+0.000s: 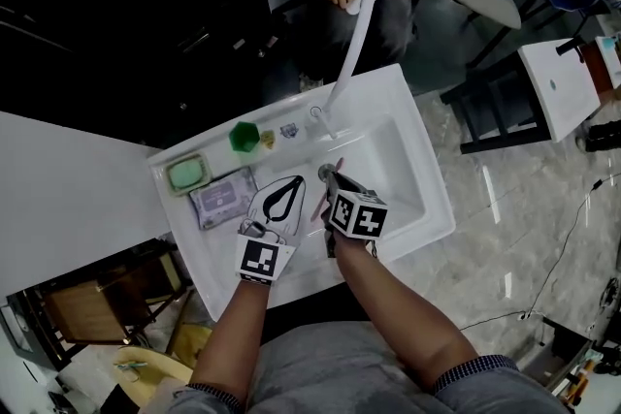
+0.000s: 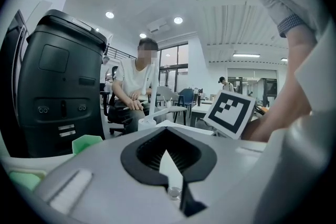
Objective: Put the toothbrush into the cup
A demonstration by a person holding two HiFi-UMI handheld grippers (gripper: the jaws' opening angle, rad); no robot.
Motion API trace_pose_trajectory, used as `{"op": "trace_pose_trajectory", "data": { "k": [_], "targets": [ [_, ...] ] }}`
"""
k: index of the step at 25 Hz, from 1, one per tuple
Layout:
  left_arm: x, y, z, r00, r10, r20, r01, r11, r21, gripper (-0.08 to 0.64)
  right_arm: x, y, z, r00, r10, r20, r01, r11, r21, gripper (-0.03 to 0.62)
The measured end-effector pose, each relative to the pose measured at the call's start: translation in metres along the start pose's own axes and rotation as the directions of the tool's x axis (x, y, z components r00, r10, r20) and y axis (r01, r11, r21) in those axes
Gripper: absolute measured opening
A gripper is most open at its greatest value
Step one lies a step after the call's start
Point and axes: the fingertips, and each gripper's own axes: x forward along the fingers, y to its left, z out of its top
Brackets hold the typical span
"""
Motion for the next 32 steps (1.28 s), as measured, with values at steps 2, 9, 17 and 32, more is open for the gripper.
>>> {"op": "trace_pose_trajectory", "data": {
  "k": [2, 9, 17, 32],
  "targets": [
    [-0.005, 0.001, 0.003, 1.000, 0.009, -0.005, -0.009, 1.000, -0.003, 0.003, -0.008, 0.013, 0.007, 0.999, 0.034, 0.016, -0.033, 0.999, -0.037, 0.020],
    [-0.024, 0.006, 0.018, 0.999, 0.037, -0.012, -0.037, 0.999, 0.002, 0.003, -0.044, 0.051, 0.029, 0.990, 0.132, 0.051, -0.126, 0.987, -0.103, 0.020],
    [-0.038, 0.020, 0.052, 0.998, 0.061, -0.002, -0.061, 0.998, -0.035, 0.003, -0.081, 0.095, 0.056, 0.965, 0.251, 0.075, -0.229, 0.947, -0.224, 0.020],
    [-0.066, 0.040, 0.113, 0.996, 0.051, 0.070, -0.043, 0.993, -0.110, 0.003, -0.159, 0.204, 0.131, 0.766, 0.615, 0.187, -0.397, 0.681, -0.615, 0.020]
  ]
}}
